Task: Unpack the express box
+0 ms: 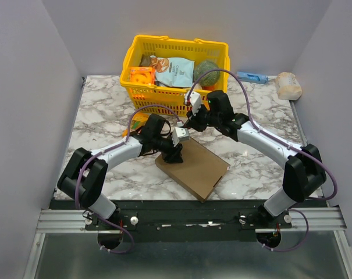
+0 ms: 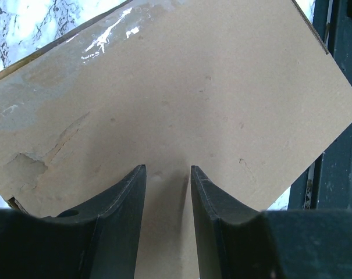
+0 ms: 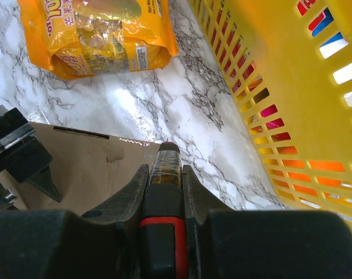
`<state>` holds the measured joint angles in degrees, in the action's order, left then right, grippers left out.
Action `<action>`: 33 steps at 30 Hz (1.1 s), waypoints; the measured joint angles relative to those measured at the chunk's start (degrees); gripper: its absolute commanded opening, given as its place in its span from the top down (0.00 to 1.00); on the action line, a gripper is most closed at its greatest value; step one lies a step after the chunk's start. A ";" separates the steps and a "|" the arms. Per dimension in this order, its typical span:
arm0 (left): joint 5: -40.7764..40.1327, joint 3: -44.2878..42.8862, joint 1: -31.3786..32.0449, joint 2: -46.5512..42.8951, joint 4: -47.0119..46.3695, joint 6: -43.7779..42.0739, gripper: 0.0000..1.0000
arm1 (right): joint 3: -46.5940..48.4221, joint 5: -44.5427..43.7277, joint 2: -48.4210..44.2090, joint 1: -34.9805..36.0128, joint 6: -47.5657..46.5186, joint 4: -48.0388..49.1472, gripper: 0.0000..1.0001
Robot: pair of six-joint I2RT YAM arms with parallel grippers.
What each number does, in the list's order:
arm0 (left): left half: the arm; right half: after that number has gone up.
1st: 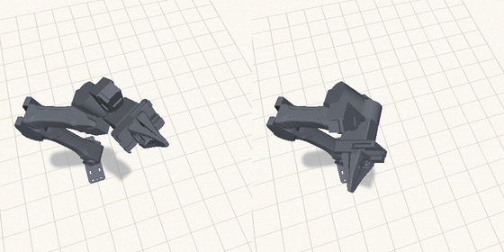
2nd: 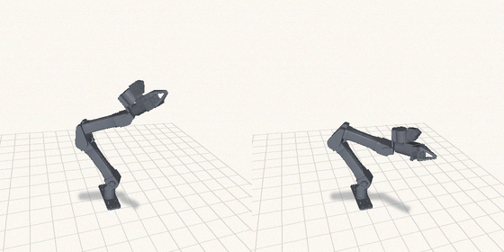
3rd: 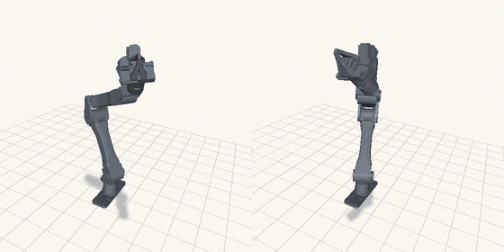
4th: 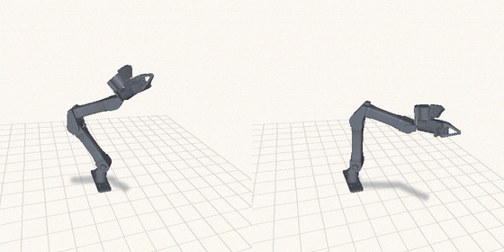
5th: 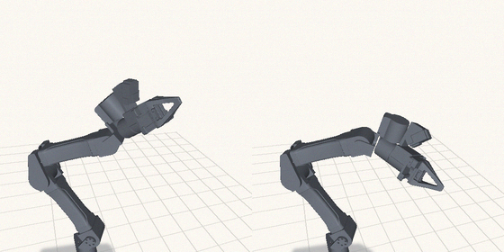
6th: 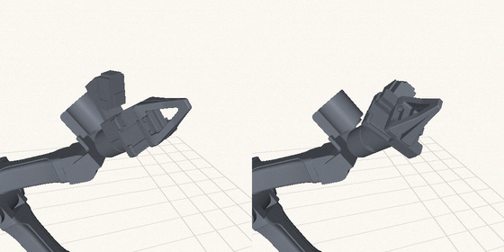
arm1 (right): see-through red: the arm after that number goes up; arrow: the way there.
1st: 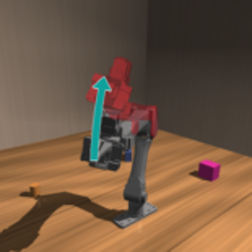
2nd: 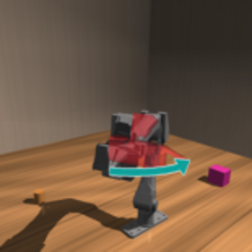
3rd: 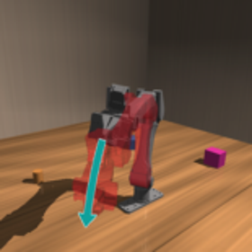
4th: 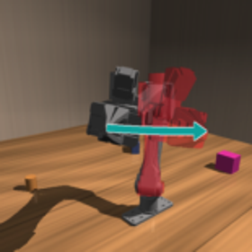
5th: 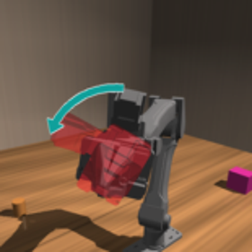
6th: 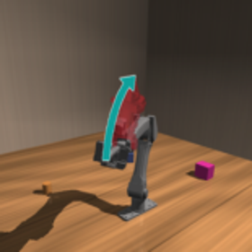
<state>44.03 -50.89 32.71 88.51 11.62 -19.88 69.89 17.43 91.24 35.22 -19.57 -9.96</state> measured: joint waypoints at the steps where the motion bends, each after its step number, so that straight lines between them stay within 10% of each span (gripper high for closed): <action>1: 0.02 -0.04 0.00 0.07 0.04 0.00 0.54 | 0.00 0.00 0.00 0.11 -0.02 0.00 0.99; 33: 0.37 -1.11 -0.09 0.92 1.38 0.04 0.54 | 0.00 -2.47 -1.03 1.60 -2.40 -0.46 1.00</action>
<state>44.40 -52.01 32.62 89.43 12.99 -19.84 69.89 14.96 90.21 36.82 -21.98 -10.41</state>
